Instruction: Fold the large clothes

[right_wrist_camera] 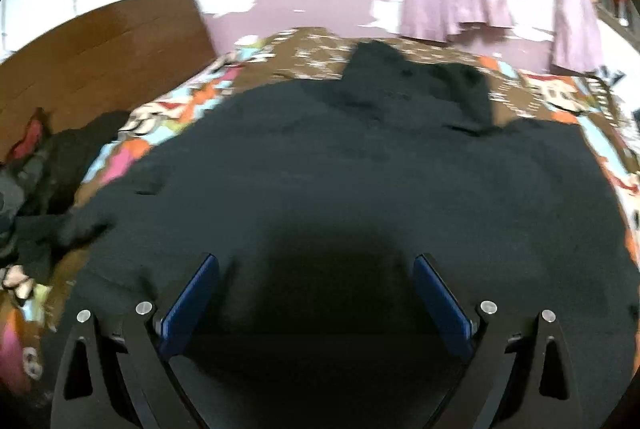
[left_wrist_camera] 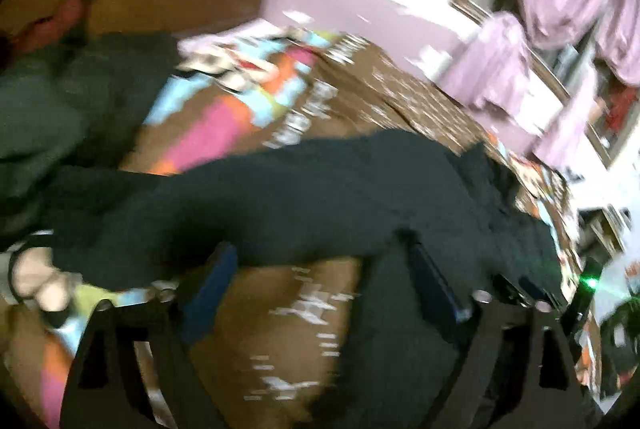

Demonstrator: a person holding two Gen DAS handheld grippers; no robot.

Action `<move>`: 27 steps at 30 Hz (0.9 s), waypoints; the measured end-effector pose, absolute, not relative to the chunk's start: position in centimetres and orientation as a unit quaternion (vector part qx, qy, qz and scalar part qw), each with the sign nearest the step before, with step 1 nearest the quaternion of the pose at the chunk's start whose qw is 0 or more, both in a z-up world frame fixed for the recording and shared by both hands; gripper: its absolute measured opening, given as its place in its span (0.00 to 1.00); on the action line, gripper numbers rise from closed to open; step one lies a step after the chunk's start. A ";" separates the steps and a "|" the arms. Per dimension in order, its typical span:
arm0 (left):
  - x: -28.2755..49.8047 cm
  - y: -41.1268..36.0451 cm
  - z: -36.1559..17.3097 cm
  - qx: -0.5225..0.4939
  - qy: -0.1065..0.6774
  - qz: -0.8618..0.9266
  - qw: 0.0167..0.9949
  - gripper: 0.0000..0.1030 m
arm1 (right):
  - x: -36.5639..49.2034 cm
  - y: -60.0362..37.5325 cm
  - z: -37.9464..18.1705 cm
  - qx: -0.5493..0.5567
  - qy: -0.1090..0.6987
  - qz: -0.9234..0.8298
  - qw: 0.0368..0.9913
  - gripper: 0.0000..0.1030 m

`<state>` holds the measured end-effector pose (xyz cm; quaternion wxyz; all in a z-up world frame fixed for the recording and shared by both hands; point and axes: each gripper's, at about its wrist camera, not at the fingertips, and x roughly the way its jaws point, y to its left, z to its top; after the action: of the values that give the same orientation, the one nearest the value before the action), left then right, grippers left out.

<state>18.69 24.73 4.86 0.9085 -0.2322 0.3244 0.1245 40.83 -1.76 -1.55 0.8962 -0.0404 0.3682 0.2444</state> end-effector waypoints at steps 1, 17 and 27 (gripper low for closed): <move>17.8 26.0 4.9 -0.238 0.323 0.144 0.905 0.89 | 40.7 -0.5 -1.4 -0.037 0.370 0.259 0.892 0.95; 11.5 39.5 -3.4 -0.455 0.287 0.339 0.772 0.89 | 42.2 7.9 -4.7 -0.040 0.387 0.271 0.880 0.96; 9.0 40.6 -5.6 -0.486 0.285 0.382 0.733 0.65 | 42.0 7.6 -6.1 -0.039 0.380 0.275 0.883 1.00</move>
<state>9.04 40.57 -5.57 0.7329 -0.4859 0.2851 0.3815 42.01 7.58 -6.08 0.8825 -0.0386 0.3796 0.2750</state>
